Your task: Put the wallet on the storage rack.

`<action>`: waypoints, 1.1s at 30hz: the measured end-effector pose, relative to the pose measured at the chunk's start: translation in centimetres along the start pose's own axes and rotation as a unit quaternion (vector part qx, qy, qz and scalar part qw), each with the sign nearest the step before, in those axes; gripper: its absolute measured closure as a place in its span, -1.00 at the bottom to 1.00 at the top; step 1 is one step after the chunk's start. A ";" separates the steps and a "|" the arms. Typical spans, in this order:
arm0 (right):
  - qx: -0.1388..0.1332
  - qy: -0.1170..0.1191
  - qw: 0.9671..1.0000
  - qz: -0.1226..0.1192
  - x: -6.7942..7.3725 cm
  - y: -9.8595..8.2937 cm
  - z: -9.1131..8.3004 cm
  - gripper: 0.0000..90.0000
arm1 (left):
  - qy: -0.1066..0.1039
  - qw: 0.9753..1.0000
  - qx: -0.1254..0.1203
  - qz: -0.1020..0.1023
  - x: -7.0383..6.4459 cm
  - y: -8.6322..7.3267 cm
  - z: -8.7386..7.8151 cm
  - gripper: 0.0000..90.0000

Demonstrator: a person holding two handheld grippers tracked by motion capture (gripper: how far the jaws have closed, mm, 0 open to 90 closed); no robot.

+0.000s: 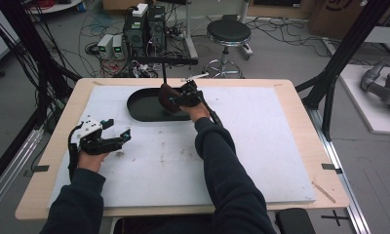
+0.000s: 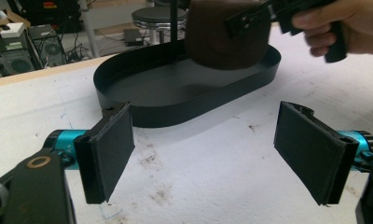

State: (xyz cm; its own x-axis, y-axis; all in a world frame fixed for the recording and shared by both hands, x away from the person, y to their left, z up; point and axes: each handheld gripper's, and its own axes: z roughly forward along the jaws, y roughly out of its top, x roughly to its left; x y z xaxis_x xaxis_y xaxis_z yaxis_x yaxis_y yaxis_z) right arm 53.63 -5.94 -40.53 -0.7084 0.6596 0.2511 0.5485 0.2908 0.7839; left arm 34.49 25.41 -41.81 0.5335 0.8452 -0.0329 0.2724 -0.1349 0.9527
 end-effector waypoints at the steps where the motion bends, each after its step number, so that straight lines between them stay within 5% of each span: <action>1: -0.003 0.004 1.000 0.016 -0.1 -0.2 0.8 0.43 | 0.001 1.000 0.000 0.000 0.0 0.0 0.0 -0.56; 7: 0.008 -0.030 0.999 0.017 -0.5 -0.5 1.6 0.31 | 0.003 1.000 0.002 -0.004 0.2 -0.1 -0.3 -0.55; 10: 0.003 -0.065 0.998 0.017 -1.1 -0.3 0.8 -0.09 | 0.006 1.000 0.001 -0.006 0.3 -0.1 -0.4 -0.55; 14: 0.005 -0.100 0.995 0.005 -1.4 0.0 -0.1 -0.18 | 0.005 1.000 0.005 -0.007 0.3 -0.2 -0.3 -0.55; 18: -0.013 -0.120 0.992 -0.020 -1.8 0.3 -3.2 -0.30 | 0.004 1.000 0.007 -0.007 0.3 -0.2 -0.3 -0.55; 21: -0.018 -0.114 0.993 -0.032 -2.0 0.2 -4.8 -0.33 | 0.004 1.000 0.007 -0.008 0.3 -0.2 -0.2 -0.55; 24: -0.001 -0.114 0.991 -0.063 -2.3 -0.3 -7.1 -0.43 | 0.003 1.000 0.008 -0.007 0.2 -0.2 -0.3 -0.55; 27: -0.004 -0.107 0.990 -0.094 -2.7 -1.6 -10.2 -0.43 | -0.001 1.000 0.008 -0.012 0.2 -0.2 -0.2 -0.55; 30: 0.002 -0.111 0.988 -0.109 -3.2 -3.6 -14.0 -0.54 | -0.007 1.000 0.003 -0.022 0.2 -0.1 -0.2 -0.55; 32: 0.000 -0.110 0.988 -0.109 -3.3 -4.1 -14.8 -0.54 | -0.002 1.000 -0.002 -0.025 0.1 0.1 -0.2 -0.56; 33: 0.019 -0.114 0.987 -0.109 -3.6 -4.5 -15.9 -0.54 | -0.002 1.000 -0.005 -0.024 0.1 0.2 -0.2 -0.61</action>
State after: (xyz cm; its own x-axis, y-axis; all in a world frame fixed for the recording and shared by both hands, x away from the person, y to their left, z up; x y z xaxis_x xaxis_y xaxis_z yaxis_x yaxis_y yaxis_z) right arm 46.64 -20.60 -35.89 -0.6965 0.7151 -0.0592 0.4130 0.4670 0.7819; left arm 34.44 25.55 -41.58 0.5223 0.8490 -0.0804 0.2903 -0.0884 0.9528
